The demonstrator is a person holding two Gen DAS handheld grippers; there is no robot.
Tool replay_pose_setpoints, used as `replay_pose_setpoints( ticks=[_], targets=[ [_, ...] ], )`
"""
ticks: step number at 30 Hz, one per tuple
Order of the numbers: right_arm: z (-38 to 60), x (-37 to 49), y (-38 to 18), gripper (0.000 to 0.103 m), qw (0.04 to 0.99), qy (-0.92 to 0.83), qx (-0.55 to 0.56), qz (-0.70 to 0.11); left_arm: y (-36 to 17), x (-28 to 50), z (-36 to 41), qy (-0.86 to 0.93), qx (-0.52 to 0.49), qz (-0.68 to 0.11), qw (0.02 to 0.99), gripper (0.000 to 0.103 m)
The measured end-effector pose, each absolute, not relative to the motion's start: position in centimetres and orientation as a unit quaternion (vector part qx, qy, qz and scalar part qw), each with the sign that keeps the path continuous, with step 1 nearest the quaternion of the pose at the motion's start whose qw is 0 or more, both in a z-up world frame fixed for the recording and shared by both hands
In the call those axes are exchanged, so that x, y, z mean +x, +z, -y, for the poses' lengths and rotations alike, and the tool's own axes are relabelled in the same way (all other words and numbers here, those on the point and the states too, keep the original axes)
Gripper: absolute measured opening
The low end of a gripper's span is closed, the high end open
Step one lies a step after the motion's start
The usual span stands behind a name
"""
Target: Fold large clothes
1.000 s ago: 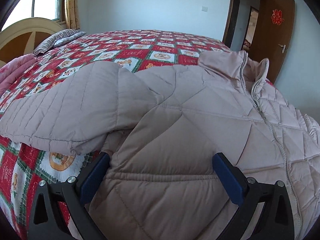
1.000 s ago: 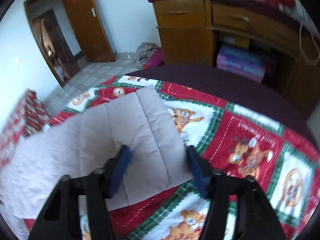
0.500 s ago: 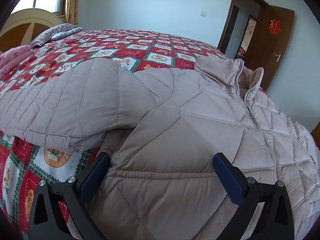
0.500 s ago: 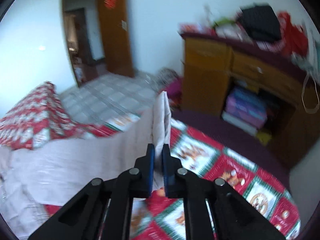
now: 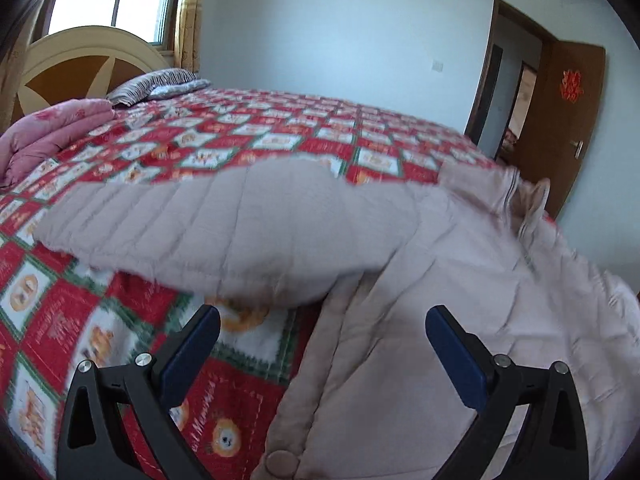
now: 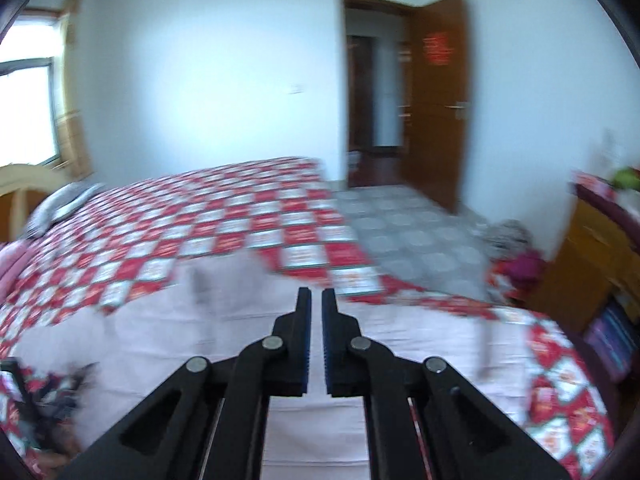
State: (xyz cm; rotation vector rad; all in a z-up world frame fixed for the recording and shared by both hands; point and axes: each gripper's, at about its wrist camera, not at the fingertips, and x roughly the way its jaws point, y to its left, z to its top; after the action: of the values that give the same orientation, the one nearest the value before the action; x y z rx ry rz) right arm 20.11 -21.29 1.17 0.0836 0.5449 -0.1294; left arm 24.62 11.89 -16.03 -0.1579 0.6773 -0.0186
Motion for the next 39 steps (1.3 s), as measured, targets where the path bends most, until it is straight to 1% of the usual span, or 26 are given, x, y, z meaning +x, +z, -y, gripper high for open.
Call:
replay_pose_setpoints(
  ticks=[3, 6, 7, 8, 9, 10, 11, 12, 15, 18, 24, 25, 26, 28, 29, 31, 32, 34, 35, 39],
  targets=[
    [17.2, 22.4, -1.2, 0.007, 0.957, -0.025, 0.046, -0.287, -17.5, 25.4, -12.1, -0.038, -0.091, -0.359, 0.928, 0.102],
    [17.1, 23.4, -3.1, 0.007, 0.953, -0.030, 0.084, -0.289, -18.1, 25.8, -13.2, -0.057, -0.129, -0.367, 0.919, 0.102],
    [17.7, 23.5, -3.2, 0.008, 0.953, -0.046, 0.087, -0.285, -18.3, 25.9, -13.7, -0.062, -0.145, -0.368, 0.917, 0.102],
    [18.9, 23.5, -3.6, 0.014, 0.953, -0.066, 0.087, -0.283, -18.2, 25.8, -13.7, -0.065, -0.152, -0.365, 0.916, 0.102],
    [20.0, 23.2, -3.6, 0.023, 0.951, -0.084, 0.085, -0.284, -18.2, 25.8, -13.7, -0.067, -0.156, -0.363, 0.916, 0.102],
    [21.2, 22.9, -3.8, 0.060, 0.949, -0.103, 0.083, -0.288, -18.3, 25.8, -13.7, -0.068, -0.156, -0.362, 0.917, 0.102],
    [23.2, 22.5, -4.2, 0.101, 0.944, -0.128, 0.083, -0.292, -18.2, 25.7, -13.5, -0.067, -0.155, -0.362, 0.917, 0.102],
    [26.0, 21.7, -4.9, 0.102, 0.939, -0.166, 0.083, -0.289, -18.2, 25.7, -13.4, -0.066, -0.153, -0.362, 0.917, 0.102],
    [31.9, 20.4, -6.2, 0.102, 0.920, -0.247, 0.059, -0.298, -18.1, 25.5, -13.3, -0.064, -0.149, -0.362, 0.918, 0.102],
    [39.0, 19.6, -8.7, 0.102, 0.890, -0.309, 0.047, -0.332, -18.2, 25.5, -13.3, -0.061, -0.145, -0.365, 0.917, 0.102],
    [47.2, 19.4, -14.6, 0.102, 0.846, -0.327, 0.093, -0.411, -18.2, 25.7, -12.8, -0.050, -0.128, -0.372, 0.918, 0.102],
    [47.8, 19.2, -15.4, 0.098, 0.841, -0.319, 0.105, -0.424, -18.3, 25.7, -12.8, -0.049, -0.126, -0.373, 0.918, 0.102],
    [48.0, 18.9, -15.7, 0.077, 0.838, -0.316, 0.111, -0.431, -18.3, 25.8, -12.7, -0.048, -0.125, -0.373, 0.918, 0.102],
    [48.3, 18.3, -16.2, 0.050, 0.827, -0.330, 0.120, -0.440, -18.3, 25.8, -12.7, -0.047, -0.123, -0.374, 0.918, 0.102],
    [48.6, 17.8, -16.0, 0.038, 0.827, -0.334, 0.130, -0.433, -18.3, 25.8, -12.7, -0.047, -0.124, -0.374, 0.918, 0.102],
    [49.2, 16.7, -15.0, 0.026, 0.830, -0.337, 0.168, -0.412, -18.3, 25.8, -12.7, -0.048, -0.125, -0.374, 0.918, 0.102],
    [49.3, 15.9, -14.2, 0.023, 0.832, -0.337, 0.189, -0.398, -18.4, 25.8, -12.8, -0.048, -0.126, -0.374, 0.918, 0.102],
    [49.3, 14.9, -12.6, 0.022, 0.841, -0.329, 0.213, -0.372, -18.4, 25.8, -12.8, -0.050, -0.128, -0.373, 0.918, 0.102],
    [48.5, 14.5, -10.8, 0.022, 0.852, -0.318, 0.215, -0.357, -18.4, 25.8, -12.9, -0.051, -0.130, -0.372, 0.918, 0.102],
    [43.2, 15.3, -5.3, 0.021, 0.890, -0.267, 0.175, -0.325, -18.4, 25.7, -13.1, -0.055, -0.136, -0.369, 0.918, 0.102]
  ],
)
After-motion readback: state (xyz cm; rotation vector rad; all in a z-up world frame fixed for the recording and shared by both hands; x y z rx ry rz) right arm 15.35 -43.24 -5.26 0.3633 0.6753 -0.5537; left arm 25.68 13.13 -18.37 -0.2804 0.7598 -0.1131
